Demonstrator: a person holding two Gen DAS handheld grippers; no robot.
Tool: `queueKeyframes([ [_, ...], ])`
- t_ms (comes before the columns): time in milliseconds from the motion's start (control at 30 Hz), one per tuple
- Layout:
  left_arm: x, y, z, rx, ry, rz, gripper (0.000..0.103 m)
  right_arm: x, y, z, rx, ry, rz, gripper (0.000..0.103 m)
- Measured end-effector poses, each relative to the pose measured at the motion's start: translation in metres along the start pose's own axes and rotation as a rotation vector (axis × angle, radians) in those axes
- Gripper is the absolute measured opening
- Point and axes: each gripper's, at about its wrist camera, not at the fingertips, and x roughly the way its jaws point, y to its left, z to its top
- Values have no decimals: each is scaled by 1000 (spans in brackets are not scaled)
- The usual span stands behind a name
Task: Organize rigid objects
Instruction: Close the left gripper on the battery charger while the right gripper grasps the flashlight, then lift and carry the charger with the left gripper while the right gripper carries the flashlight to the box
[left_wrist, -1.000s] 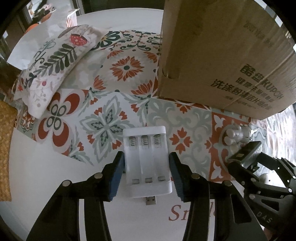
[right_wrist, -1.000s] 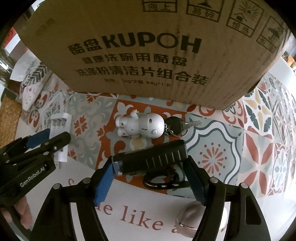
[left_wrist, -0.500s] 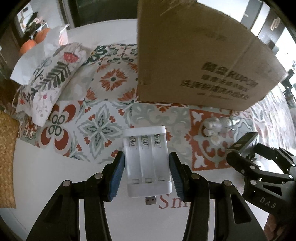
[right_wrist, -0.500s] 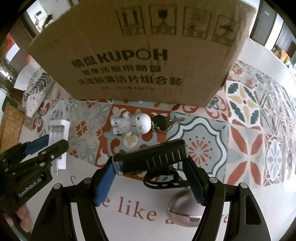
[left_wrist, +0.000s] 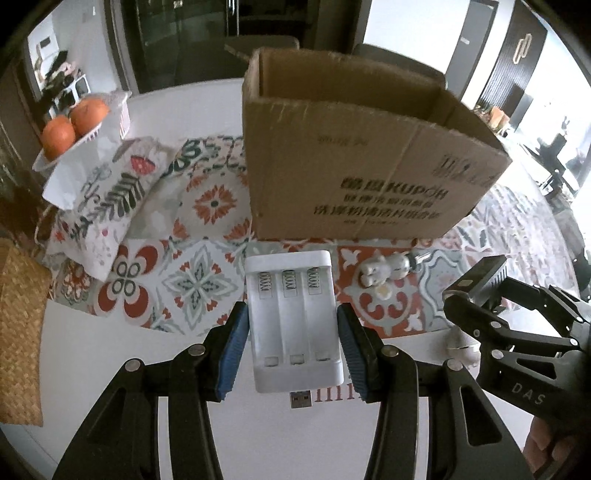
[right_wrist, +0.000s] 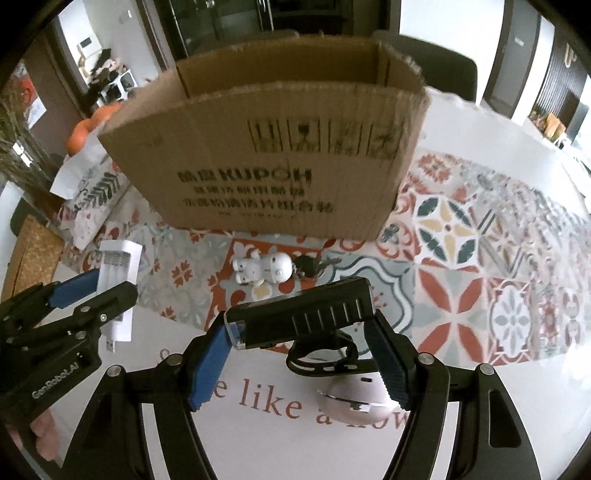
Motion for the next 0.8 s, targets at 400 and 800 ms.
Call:
queueKeyframes([
  [400, -36, -5, 23, 22, -91, -46, 48, -44, 6, 18, 2, -121, 3, 73],
  [800, -72, -9, 52, 54, -182, -62, 48, -84, 10, 42, 10, -236, 14, 73],
])
